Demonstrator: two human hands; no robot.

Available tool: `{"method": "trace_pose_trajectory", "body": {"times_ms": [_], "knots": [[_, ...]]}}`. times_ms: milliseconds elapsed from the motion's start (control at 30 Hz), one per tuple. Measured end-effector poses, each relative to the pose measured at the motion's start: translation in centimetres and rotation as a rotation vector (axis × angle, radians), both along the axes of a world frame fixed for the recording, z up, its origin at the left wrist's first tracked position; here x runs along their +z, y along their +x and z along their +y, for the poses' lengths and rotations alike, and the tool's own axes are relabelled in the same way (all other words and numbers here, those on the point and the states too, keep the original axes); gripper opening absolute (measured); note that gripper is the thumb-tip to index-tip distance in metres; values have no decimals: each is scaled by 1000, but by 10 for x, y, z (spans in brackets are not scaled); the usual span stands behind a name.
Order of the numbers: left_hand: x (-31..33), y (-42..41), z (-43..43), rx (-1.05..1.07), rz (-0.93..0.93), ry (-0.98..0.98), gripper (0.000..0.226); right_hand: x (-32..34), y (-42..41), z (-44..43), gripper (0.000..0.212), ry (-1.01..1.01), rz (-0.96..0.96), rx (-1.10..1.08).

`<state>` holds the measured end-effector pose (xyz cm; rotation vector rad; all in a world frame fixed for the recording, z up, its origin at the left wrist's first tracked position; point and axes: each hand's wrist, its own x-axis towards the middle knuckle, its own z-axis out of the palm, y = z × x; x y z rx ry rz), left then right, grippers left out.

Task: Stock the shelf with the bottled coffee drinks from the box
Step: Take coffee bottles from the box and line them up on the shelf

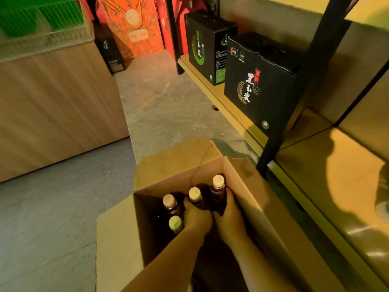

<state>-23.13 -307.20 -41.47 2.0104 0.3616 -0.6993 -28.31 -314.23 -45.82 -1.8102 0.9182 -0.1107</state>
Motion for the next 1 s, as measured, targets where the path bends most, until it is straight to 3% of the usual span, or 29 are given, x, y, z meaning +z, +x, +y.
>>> {"method": "trace_pose_trajectory", "body": {"times_ms": [133, 333, 533, 667, 767, 933, 1000], "knots": [[-13, 2, -4, 44, -54, 12, 48, -1, 13, 2, 87, -60, 105, -22], [-30, 4, -8, 43, -131, 107, 42, -5, 30, -4, 75, -169, 175, 24], [-31, 7, -5, 16, -154, 98, 44, -10, 35, -4, 71, -146, 98, -11], [-31, 1, 3, -17, -219, 62, 40, -4, 29, -6, 55, -148, 55, -14], [-22, -4, 10, -49, -276, 58, 32, 5, 19, -4, 47, -246, 2, -44], [25, -4, 18, -131, -310, 28, 35, 53, 8, -6, 57, -241, 42, 8], [47, -4, 23, -203, -377, 65, 31, 74, -1, -4, 55, -334, 10, -21]]}}
